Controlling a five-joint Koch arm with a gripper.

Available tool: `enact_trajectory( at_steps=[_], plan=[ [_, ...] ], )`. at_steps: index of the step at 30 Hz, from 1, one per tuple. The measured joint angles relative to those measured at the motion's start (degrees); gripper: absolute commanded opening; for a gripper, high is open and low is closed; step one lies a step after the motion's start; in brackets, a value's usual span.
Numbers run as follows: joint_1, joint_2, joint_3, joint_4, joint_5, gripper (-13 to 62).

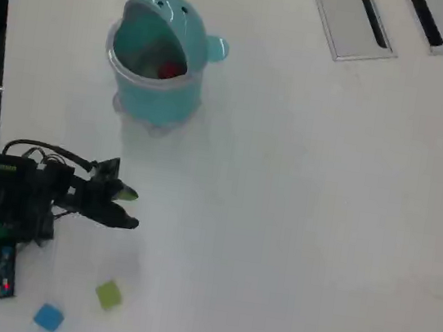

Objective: Grasp RGB lego blocks and put them in the bin one by one.

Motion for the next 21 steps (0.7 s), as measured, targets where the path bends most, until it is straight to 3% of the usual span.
enact_trajectory(
  at_steps=[21],
  plan=[
    [17.67,-3.08,8.61,-7.21,-3.69,32.2]
  ],
)
